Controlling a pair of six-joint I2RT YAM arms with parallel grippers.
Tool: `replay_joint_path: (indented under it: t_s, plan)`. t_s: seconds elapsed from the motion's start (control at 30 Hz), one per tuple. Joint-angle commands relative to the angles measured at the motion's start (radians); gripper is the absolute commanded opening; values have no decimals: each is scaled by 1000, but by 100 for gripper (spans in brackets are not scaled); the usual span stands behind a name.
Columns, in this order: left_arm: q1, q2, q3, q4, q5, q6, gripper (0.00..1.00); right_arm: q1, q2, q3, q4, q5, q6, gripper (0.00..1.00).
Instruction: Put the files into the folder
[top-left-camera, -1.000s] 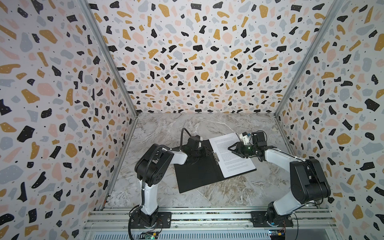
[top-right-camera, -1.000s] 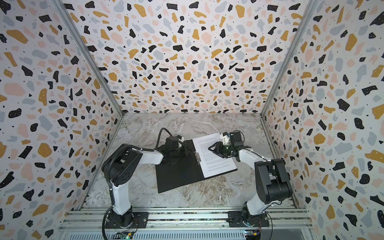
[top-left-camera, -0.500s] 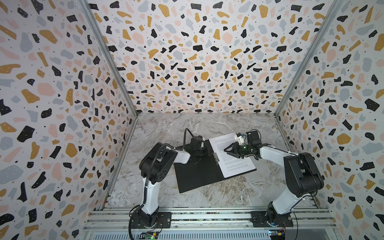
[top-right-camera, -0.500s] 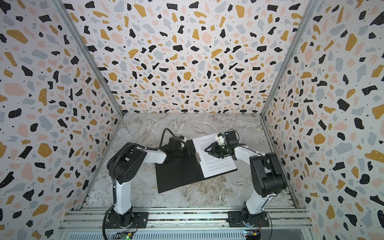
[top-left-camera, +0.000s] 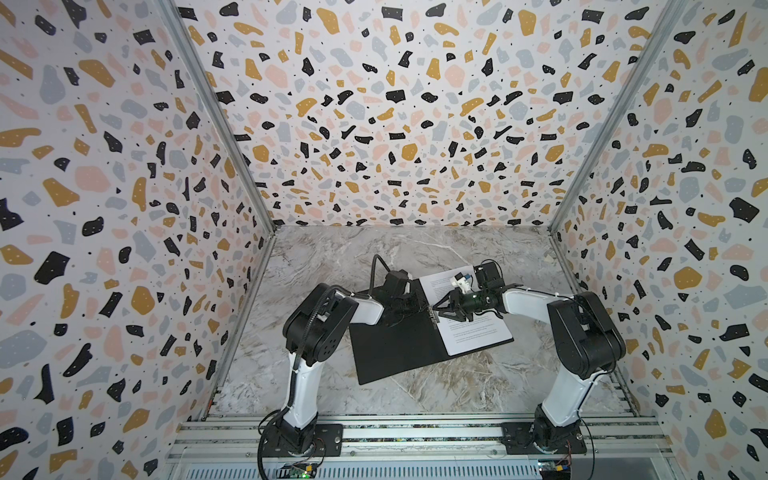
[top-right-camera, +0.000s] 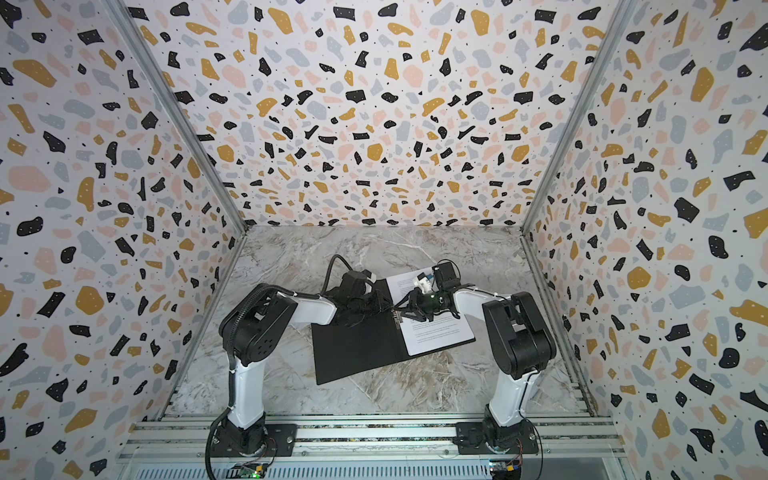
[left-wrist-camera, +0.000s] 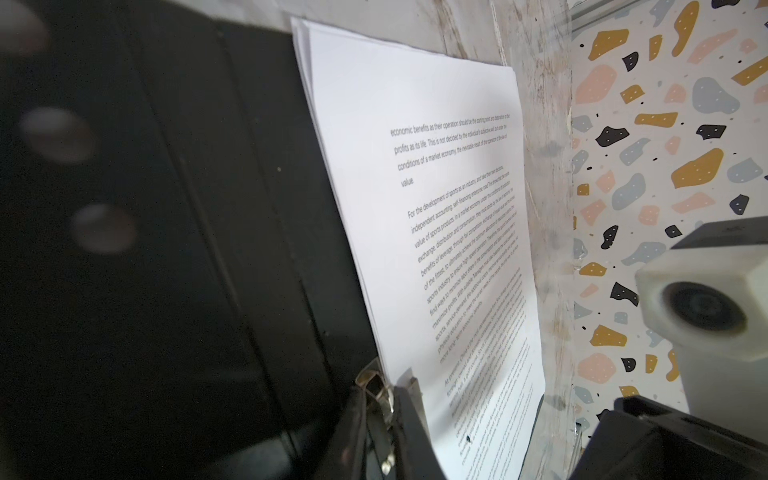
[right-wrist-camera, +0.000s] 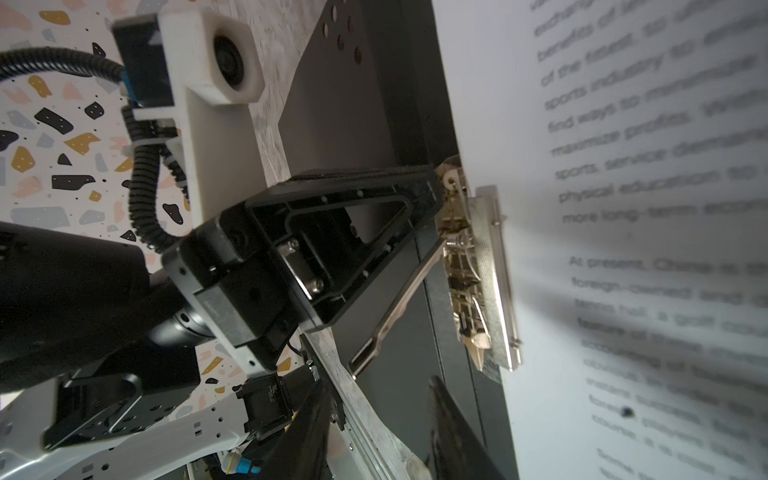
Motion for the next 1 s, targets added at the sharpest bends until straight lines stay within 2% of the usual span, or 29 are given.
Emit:
replay_joint_path:
  t_s: [0.0,0.6,0.97]
  plan:
    - [-13,34,17,-61,-25,35,16,7,-3,18,16,-41,45,38]
    - [-14,51,26,-61,-21,47,16,19,56,24,55,-72,96,34]
    - [-14,55,22,-58,-15,51,16,19,63,2,79,-82,104,26]
